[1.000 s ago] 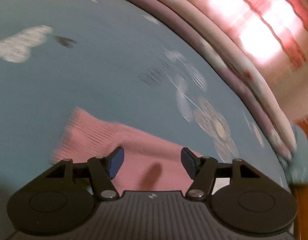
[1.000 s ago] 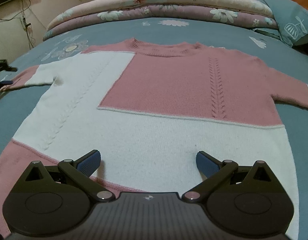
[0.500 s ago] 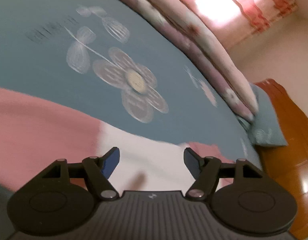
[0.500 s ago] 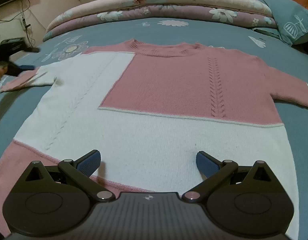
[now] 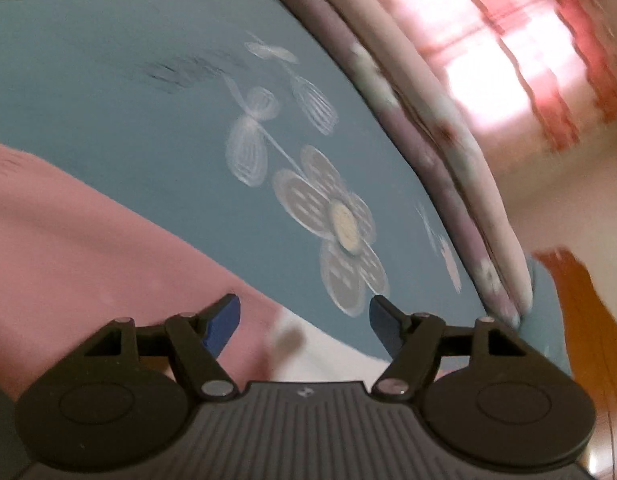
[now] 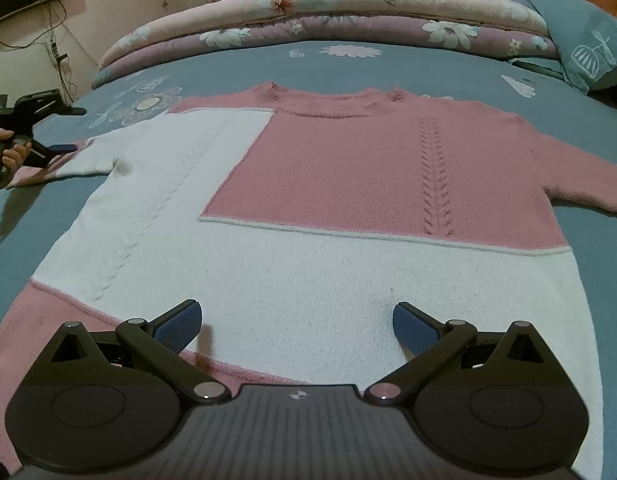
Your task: Fold clothes
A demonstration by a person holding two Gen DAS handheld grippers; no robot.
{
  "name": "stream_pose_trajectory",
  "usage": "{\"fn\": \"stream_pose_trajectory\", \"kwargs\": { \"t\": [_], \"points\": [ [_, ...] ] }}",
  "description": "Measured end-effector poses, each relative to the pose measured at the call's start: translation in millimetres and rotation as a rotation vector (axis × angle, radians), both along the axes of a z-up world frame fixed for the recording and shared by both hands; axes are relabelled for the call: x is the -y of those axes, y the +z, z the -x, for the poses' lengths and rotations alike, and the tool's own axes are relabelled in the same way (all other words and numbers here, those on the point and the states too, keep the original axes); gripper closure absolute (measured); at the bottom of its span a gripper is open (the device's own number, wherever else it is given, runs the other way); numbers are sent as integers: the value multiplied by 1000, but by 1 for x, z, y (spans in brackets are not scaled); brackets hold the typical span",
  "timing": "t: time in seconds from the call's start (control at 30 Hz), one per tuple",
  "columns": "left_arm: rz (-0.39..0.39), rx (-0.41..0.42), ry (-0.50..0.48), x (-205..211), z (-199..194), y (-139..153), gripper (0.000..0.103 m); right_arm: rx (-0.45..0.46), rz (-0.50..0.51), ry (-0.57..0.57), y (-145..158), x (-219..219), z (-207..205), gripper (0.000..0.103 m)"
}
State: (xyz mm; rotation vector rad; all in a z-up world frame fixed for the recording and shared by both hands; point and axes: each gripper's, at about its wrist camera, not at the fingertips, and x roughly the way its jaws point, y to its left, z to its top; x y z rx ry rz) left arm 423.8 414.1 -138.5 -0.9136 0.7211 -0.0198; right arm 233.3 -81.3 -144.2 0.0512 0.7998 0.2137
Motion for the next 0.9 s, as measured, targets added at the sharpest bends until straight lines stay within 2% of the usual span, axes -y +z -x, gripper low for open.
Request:
{"fn": "stream_pose_trajectory", "kwargs": {
  "t": [0.13, 0.2, 0.3, 0.33, 0.43, 0.5, 0.6, 0.73, 0.8, 0.9],
  "points": [
    [-37, -35, -40, 24, -2, 13, 30, 2, -21, -4, 1, 3, 0, 0],
    [-27, -24, -137, 52, -10, 17, 30, 0, -20, -2, 1, 3, 0, 0],
    [-40, -32, -341, 106, -32, 20, 29, -2, -17, 3, 2, 2, 1, 0],
    [-67, -37, -398, 123, -37, 21, 29, -2, -18, 4, 2, 3, 1, 0],
    [-190, -26, -445, 153, -46, 27, 29, 0, -26, 7, 2, 4, 2, 0],
    [-179, -68, -445, 157, -59, 20, 29, 2, -30, 10, 2, 6, 3, 0],
    [-163, -81, -399, 141, -59, 12, 29, 4, -38, 13, 2, 7, 3, 0],
    [-179, -68, -287, 105, -52, 11, 28, 6, -48, 18, 1, 9, 4, 0],
    [-160, -77, -227, 88, -48, 10, 28, 9, -51, 20, 1, 10, 5, 0],
    [-164, -96, -190, 91, -48, 16, 29, 11, -50, 20, 1, 9, 6, 0]
  ]
}}
